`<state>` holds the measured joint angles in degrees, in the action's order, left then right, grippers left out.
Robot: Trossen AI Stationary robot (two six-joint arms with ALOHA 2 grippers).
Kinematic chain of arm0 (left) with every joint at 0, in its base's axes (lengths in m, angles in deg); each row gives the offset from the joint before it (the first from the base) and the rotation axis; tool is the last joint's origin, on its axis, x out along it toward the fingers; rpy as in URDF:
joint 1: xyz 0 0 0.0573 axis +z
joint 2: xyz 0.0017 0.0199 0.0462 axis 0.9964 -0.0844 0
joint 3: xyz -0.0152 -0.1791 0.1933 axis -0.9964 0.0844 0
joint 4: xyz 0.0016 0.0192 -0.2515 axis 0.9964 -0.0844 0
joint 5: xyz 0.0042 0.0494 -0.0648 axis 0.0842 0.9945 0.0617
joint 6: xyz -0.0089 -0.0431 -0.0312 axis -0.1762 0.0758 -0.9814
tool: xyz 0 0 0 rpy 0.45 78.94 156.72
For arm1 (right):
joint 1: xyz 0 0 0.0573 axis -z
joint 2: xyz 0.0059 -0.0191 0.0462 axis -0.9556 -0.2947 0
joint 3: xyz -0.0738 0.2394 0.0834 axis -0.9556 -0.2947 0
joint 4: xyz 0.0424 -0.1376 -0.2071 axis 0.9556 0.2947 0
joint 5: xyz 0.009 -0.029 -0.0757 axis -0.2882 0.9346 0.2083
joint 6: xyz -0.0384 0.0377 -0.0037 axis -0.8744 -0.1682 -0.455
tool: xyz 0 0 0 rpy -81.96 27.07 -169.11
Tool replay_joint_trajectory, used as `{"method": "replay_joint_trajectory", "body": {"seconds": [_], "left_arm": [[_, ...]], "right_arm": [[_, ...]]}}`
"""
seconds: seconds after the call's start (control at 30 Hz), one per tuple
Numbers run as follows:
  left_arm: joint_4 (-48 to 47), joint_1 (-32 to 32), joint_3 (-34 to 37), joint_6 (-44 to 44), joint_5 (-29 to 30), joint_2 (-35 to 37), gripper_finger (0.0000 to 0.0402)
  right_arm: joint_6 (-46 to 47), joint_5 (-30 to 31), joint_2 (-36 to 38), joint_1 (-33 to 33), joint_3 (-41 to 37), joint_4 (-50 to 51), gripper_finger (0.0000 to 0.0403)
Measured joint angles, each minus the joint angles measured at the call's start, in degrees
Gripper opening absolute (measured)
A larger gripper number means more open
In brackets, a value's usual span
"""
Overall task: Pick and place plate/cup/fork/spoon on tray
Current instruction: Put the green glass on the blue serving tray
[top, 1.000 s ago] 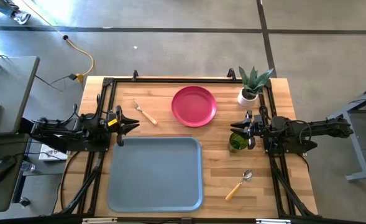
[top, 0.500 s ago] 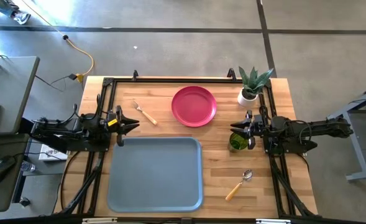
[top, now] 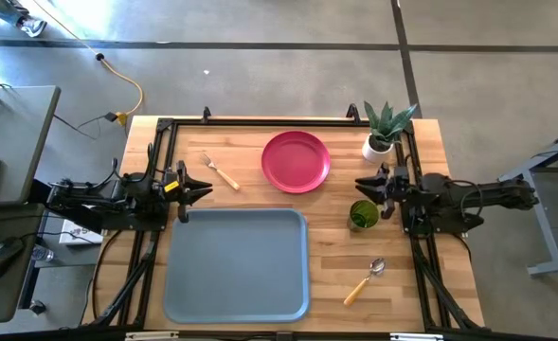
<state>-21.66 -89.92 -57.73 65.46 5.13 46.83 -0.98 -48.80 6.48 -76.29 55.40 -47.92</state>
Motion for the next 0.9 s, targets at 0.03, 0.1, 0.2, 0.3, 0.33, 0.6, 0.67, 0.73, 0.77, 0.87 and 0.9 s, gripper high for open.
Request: {"method": "replay_joint_trajectory", "body": {"seconds": [0.03, 0.1, 0.2, 0.3, 0.33, 0.6, 0.67, 0.73, 0.77, 0.87, 0.9], "left_arm": [[0.0, 0.0, 0.0, 0.0, 0.0, 0.0, 0.0058], [0.0, 0.0, 0.0, 0.0, 0.0, 0.0, 0.0058], [-0.1, 0.0, 0.0, -0.6, 0.0, 0.0, 0.0058], [-0.2, 0.0, 0.0, -2.2, 0.0, 0.0, 0.0058], [-0.3, 0.0, 0.0, -2.8, 0.0, 0.0, 0.0058], [-0.5, 0.0, 0.0, -3.6, 0.0, 0.0, 0.0058], [-0.5, 0.0, 0.0, -3.6, 0.5, 0.0, 0.0058], [-0.5, 0.0, 0.0, -3.8, 1.2, 0.0, 0.0058], [-0.5, 0.0, 0.0, -4.3, 1.2, 0.0, 0.0058], [-0.5, 0.0, 0.0, -5.5, 1.3, 0.0, 0.0058], [-0.5, 0.0, 0.0, -5.5, 1.3, 0.0, 0.0058]], "right_arm": [[0.0, 0.6, 0.0, 0.0, 1.0, 0.0, 0.0098], [-0.1, 1.7, 0.0, 0.0, 3.2, -0.1, 0.0098], [-1.3, 3.2, 0.0, 0.0, 7.3, 2.6, 0.0098], [-0.9, 6.0, -0.1, 0.0, 12.4, 10.6, 0.0098], [-0.2, 7.0, -0.3, 0.0, 14.3, 13.9, 0.0098], [10.0, 10.6, -6.4, 0.0, 30.5, 40.9, 0.0098], [13.2, 10.4, -8.9, 0.0, 34.1, 46.8, 0.0098], [16.0, 9.9, -11.6, 0.0, 37.4, 52.6, 0.0098], [17.4, 9.4, -12.9, 0.0, 39.0, 55.5, 0.0098], [20.9, 6.8, -16.9, 0.0, 43.0, 63.6, 0.0098], [22.0, 5.7, -18.3, 0.0, 44.1, 66.1, 0.0098]]}}
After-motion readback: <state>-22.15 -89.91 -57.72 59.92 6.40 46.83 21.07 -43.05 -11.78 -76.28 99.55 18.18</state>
